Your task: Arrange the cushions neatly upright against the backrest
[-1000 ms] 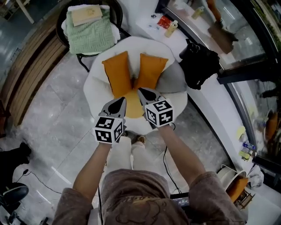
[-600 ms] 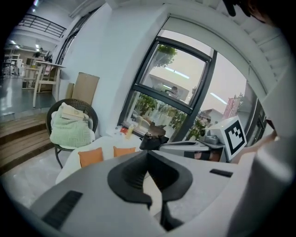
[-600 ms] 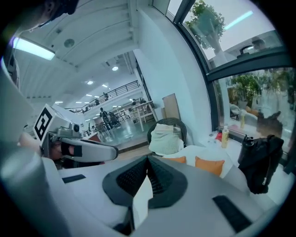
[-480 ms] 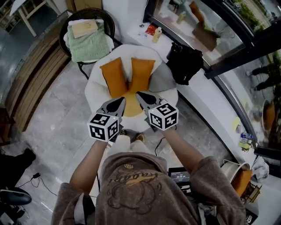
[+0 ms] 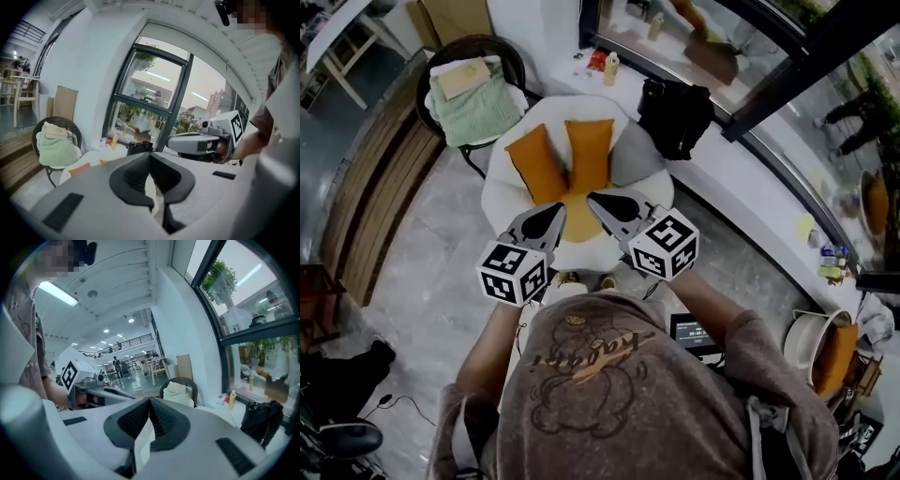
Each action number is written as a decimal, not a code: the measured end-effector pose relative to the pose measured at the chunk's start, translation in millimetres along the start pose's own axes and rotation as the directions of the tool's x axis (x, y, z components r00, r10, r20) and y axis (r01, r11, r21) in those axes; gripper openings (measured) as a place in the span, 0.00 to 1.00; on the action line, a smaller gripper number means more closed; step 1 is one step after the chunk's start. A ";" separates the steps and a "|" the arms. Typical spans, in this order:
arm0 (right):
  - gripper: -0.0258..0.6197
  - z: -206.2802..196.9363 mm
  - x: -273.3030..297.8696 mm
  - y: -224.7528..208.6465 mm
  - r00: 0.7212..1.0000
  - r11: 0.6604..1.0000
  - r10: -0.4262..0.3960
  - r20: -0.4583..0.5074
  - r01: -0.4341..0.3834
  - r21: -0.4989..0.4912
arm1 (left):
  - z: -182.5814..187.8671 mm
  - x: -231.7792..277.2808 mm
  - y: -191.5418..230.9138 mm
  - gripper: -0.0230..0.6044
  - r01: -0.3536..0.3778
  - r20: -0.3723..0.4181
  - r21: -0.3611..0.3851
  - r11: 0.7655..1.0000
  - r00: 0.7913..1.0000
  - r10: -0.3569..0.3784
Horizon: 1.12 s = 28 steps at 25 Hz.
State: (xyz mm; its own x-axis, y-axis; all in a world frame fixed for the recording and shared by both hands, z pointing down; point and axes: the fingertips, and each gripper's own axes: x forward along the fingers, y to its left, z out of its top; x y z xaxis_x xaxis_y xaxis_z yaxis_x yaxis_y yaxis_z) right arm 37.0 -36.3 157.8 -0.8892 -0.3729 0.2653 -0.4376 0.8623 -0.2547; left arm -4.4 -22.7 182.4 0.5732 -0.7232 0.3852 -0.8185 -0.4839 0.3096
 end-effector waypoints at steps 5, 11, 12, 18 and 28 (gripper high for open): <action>0.07 5.6 -17.3 19.2 0.999 0.998 0.045 0.014 -0.044 -0.043 | 18.6 -9.0 -11.5 0.04 0.021 0.029 0.062 0.998 0.999 -0.023; 0.07 12.2 -20.9 29.2 0.996 0.994 0.083 0.033 -0.080 -0.068 | 22.0 -8.9 -18.0 0.04 0.040 0.036 0.086 0.996 0.998 -0.043; 0.07 12.4 -20.6 29.9 0.995 0.994 0.090 0.035 -0.087 -0.071 | 22.2 -7.7 -18.2 0.04 0.041 0.036 0.087 0.995 0.998 -0.044; 0.07 10.6 -19.2 31.5 0.992 0.990 0.118 0.037 -0.114 -0.086 | 22.5 -3.9 -16.0 0.04 0.038 0.043 0.085 0.996 0.998 -0.042; 0.07 9.3 -24.5 30.0 0.988 0.984 0.151 0.024 -0.148 -0.101 | 14.0 -2.5 -16.2 0.04 0.032 0.044 0.070 0.997 0.998 -0.035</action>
State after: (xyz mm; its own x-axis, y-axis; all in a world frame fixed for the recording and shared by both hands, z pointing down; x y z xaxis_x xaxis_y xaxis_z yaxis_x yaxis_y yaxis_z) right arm 44.4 -4.5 135.0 -0.9481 -0.2461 0.2012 -0.2851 0.9383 -0.1958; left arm 6.8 -20.0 164.3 0.5993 -0.7269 0.3353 -0.8005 -0.5402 0.2597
